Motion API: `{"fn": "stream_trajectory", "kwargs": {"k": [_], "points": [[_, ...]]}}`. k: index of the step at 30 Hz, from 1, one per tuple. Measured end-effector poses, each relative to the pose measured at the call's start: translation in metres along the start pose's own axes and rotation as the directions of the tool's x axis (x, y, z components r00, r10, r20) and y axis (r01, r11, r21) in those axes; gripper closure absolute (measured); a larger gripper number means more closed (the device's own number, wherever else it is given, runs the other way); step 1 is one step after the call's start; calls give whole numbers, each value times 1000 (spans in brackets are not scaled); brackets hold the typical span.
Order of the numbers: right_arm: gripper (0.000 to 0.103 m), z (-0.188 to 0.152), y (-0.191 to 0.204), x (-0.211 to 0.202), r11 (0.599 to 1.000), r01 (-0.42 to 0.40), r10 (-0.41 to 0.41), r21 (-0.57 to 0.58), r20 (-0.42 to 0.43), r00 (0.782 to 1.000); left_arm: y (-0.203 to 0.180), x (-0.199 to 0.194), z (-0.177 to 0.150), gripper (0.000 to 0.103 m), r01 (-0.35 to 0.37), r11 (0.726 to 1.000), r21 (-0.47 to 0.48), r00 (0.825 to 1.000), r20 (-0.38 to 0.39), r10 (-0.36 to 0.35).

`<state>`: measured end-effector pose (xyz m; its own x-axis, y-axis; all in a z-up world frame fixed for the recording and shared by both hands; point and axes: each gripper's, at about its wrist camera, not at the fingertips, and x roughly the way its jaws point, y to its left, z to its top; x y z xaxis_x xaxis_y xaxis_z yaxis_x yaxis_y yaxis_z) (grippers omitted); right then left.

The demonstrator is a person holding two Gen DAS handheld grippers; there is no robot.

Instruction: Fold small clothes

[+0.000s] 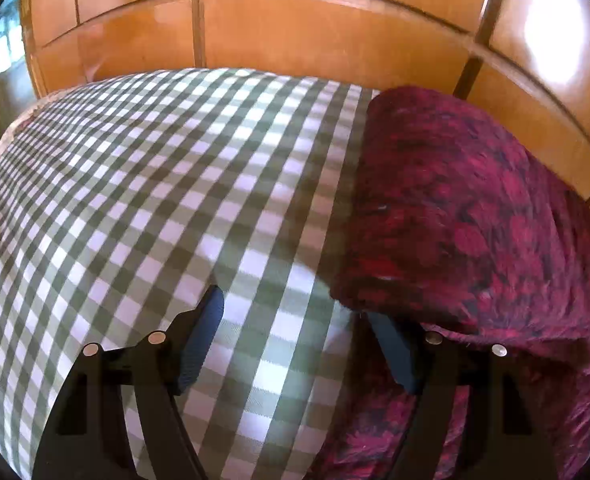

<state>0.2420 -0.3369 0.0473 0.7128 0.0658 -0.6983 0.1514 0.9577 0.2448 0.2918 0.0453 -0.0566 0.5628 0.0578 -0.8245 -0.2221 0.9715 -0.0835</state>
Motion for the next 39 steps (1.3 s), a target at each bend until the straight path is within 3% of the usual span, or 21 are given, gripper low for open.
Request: {"fn": "stream_trajectory", "kwargs": {"k": [4,9,11,12,18,22,26,29,32,34,35,39], "points": [[94,-20,-28,33,996,77,-73,52,-82,994,2,2,-3,30,6,1000,5,1000,-10,-6],[92,-27,-35,39,993,101,-94,64,-92,991,15,-15,-9,31,10,1000,22,1000,2,-10],[81,-28,-33,33,992,112,-108,49,-91,990,24,-29,-12,31,24,999,27,999,37,-25],[67,-28,-33,29,991,121,-116,50,-83,990,30,-38,-12,31,34,999,29,997,70,-36],[56,-25,-12,-8,1000,24,-24,5,0,1000,42,-77,13,31,146,989,34,967,208,-150],[53,-22,19,2,998,-24,22,-64,-31,999,15,-75,39,31,256,964,76,942,205,-266],[49,-19,38,24,993,-11,3,-122,-64,998,-24,-64,59,31,269,949,166,931,206,-300],[45,-22,36,43,986,67,-80,-155,-76,994,-55,-47,68,31,271,932,242,933,171,-316],[45,-25,20,61,986,95,-109,-133,-101,989,-76,-15,75,41,281,922,265,943,102,-317],[44,-27,13,67,990,78,-90,-114,-106,990,-84,17,73,41,244,936,253,965,35,-261],[44,-29,13,68,989,78,-90,-125,-92,992,-83,28,72,41,245,940,236,967,9,-254],[44,-32,12,71,986,85,-97,-146,-71,993,-75,35,61,41,253,937,240,963,35,-269]]}}
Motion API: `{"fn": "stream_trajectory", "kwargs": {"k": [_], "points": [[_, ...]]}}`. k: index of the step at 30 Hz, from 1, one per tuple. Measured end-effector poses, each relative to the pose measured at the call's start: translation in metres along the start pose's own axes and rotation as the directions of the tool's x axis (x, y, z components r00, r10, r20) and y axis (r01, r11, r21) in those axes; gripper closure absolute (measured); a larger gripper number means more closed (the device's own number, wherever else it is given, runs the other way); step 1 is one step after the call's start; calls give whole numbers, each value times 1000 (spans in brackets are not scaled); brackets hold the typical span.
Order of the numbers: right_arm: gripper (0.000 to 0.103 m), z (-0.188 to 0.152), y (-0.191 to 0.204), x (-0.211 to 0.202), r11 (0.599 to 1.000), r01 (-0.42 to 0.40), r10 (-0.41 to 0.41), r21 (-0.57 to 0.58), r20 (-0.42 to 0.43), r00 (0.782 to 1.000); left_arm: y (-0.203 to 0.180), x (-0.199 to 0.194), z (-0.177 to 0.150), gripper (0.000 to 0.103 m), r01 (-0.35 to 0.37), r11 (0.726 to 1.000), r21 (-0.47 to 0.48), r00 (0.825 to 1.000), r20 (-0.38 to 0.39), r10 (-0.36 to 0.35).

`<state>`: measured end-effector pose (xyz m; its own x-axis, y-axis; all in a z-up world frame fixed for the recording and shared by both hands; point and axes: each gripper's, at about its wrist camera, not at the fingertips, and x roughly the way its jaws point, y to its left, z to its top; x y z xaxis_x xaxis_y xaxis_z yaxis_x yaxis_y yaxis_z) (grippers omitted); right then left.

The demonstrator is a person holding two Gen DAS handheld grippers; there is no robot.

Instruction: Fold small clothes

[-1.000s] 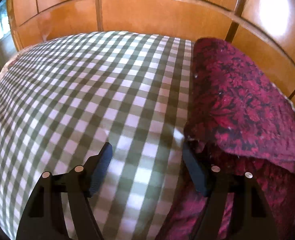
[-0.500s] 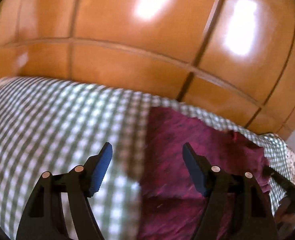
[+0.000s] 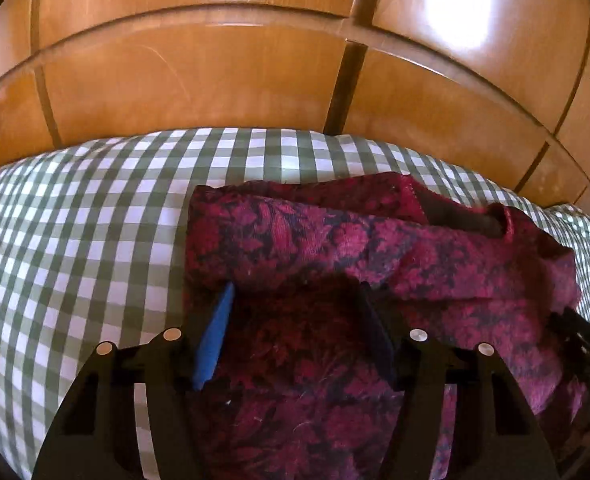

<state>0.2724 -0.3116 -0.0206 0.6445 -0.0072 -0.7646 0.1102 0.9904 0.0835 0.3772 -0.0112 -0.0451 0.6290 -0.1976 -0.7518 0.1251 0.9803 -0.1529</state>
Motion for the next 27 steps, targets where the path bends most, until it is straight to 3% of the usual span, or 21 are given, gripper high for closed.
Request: {"fn": "stream_trajectory", "kwargs": {"k": [7,9,13,16,19,22,27], "points": [[41,6,7,-17,1000,23,-23,-18,0,1000,12,-60,-31,38,-57,995,-80,997,44,60],[30,5,10,-34,1000,14,-13,-13,26,1000,9,-71,-49,38,-83,994,-63,995,55,87],[26,-10,14,-34,1000,22,-22,-22,3,1000,6,-55,-72,34,-143,989,-44,990,-4,143],[26,-10,16,-32,999,39,-39,-33,-8,999,4,-67,-67,34,-151,986,-71,988,15,153],[16,-8,15,-51,1000,10,-10,-4,3,1000,-1,-96,-73,34,-161,985,-54,985,61,164],[13,-19,15,-73,1000,-2,3,-10,22,1000,-3,-122,-88,27,-169,984,-48,980,99,173],[12,-54,33,-91,995,-99,97,-15,-73,993,-1,-156,-123,27,-168,984,-53,979,112,173]]}}
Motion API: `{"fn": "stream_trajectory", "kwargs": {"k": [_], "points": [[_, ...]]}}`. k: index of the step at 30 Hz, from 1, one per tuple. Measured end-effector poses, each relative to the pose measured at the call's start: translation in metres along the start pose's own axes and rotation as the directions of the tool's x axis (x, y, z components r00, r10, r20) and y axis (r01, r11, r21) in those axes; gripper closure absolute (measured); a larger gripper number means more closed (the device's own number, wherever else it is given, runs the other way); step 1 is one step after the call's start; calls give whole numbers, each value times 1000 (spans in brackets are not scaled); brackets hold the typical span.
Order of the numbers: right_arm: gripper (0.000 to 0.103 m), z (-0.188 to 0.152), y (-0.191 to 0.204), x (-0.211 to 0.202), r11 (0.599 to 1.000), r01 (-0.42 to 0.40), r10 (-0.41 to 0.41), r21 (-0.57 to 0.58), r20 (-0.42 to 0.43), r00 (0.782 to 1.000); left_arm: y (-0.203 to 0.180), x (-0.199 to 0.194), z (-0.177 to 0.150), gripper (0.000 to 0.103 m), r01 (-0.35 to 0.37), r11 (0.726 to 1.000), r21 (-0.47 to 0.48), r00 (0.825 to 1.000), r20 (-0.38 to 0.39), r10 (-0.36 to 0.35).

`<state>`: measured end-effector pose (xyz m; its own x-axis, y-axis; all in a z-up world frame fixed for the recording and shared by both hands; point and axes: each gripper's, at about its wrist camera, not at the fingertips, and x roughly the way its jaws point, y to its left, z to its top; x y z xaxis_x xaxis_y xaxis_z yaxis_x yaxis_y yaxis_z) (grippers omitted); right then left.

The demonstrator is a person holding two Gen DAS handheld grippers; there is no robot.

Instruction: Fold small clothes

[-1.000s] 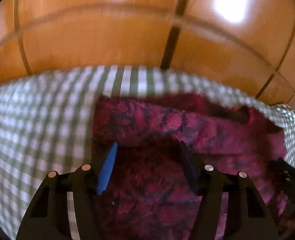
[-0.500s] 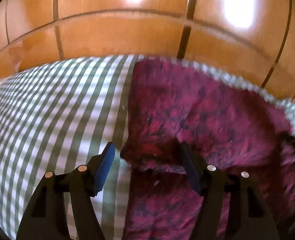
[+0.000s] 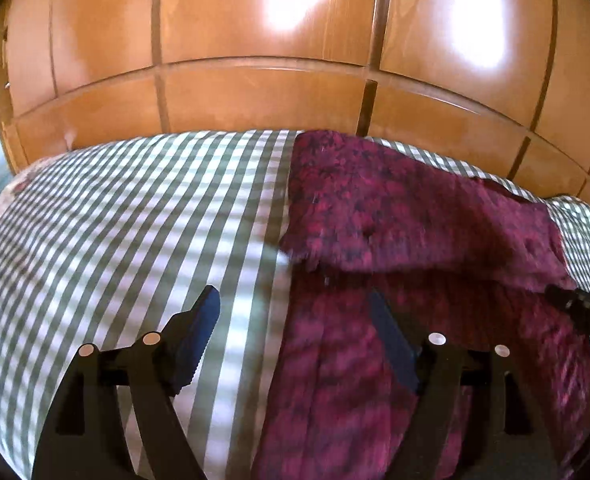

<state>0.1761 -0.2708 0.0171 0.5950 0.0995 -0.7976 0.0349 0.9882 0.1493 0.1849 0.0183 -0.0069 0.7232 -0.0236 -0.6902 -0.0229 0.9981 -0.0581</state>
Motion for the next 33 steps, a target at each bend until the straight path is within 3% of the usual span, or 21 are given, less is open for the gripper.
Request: {"fn": "stream_trajectory", "kwargs": {"k": [3,5,9,13,15,20,33], "points": [[12,-4,24,9,999,-43,42,-11,-70,997,4,-8,-15,27,-8,1000,2,1000,-26,8],[12,-4,37,10,999,-28,27,-23,-63,998,6,-15,-23,27,-14,1000,10,1000,-21,15],[12,-18,49,-10,994,-88,86,-61,-45,995,12,-34,-37,27,-20,999,30,1000,-11,21],[10,-52,61,-35,984,-136,131,-118,-47,990,16,-51,-48,27,-17,999,35,1000,4,17],[10,-75,68,-45,984,-92,89,-156,-28,996,16,-57,-53,27,-12,999,38,1000,3,12],[10,-110,70,-60,993,-22,27,-120,43,999,13,-70,-68,27,-11,999,49,1000,16,10],[8,-106,21,-89,999,34,-32,-29,68,997,6,-88,-96,27,2,994,111,1000,-7,-1]]}}
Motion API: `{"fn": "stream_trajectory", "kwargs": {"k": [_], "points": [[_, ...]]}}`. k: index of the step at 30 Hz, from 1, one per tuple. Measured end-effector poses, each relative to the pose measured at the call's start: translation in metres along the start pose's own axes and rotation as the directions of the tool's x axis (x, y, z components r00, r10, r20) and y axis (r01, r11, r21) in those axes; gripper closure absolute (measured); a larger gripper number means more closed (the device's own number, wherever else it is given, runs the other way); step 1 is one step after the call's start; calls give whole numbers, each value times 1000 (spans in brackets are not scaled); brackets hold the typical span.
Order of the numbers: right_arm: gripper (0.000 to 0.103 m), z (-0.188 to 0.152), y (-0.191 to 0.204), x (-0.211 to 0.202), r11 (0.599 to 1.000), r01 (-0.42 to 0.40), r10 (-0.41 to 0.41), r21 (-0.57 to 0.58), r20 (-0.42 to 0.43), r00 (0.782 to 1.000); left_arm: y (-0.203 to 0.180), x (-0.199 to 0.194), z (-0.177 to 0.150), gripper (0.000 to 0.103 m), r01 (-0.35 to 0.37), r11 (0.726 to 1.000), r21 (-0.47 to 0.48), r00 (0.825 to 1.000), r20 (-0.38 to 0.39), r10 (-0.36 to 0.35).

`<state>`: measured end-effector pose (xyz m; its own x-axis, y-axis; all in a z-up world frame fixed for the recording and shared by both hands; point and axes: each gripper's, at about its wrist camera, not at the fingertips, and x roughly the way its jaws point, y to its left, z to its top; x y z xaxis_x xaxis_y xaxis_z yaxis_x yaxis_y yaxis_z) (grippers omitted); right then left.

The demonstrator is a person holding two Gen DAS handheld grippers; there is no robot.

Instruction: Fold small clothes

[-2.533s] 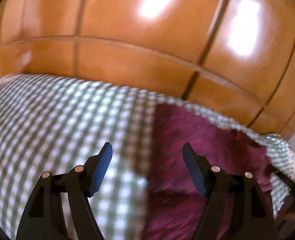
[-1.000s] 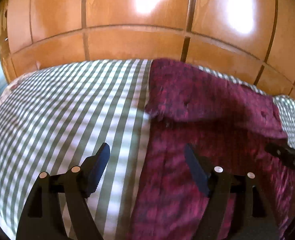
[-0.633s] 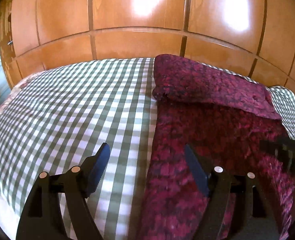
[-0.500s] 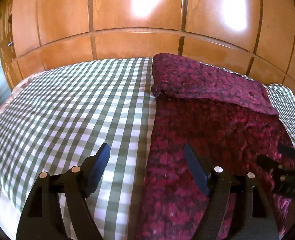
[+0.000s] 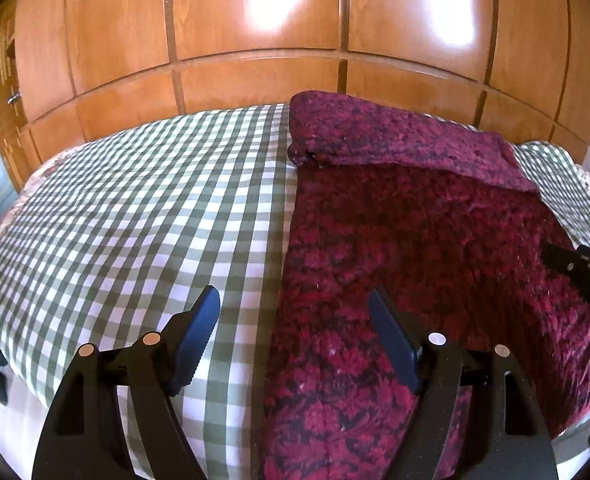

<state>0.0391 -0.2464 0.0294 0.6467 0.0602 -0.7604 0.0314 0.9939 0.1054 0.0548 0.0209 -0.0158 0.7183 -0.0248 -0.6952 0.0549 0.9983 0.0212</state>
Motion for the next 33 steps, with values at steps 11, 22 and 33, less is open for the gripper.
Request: {"fn": "stream_trajectory", "kwargs": {"k": [11,22,33], "points": [[8,-28,-77,-22,993,94,-90,75,-57,994,11,-4,-17,27,-7,1000,20,1000,-30,8],[8,-80,-128,-31,979,0,36,204,-173,984,19,-5,-31,27,-16,999,52,997,-71,19],[7,-106,-110,-34,968,-147,196,203,-249,948,19,-20,-45,30,96,986,133,989,-126,-80]]}}
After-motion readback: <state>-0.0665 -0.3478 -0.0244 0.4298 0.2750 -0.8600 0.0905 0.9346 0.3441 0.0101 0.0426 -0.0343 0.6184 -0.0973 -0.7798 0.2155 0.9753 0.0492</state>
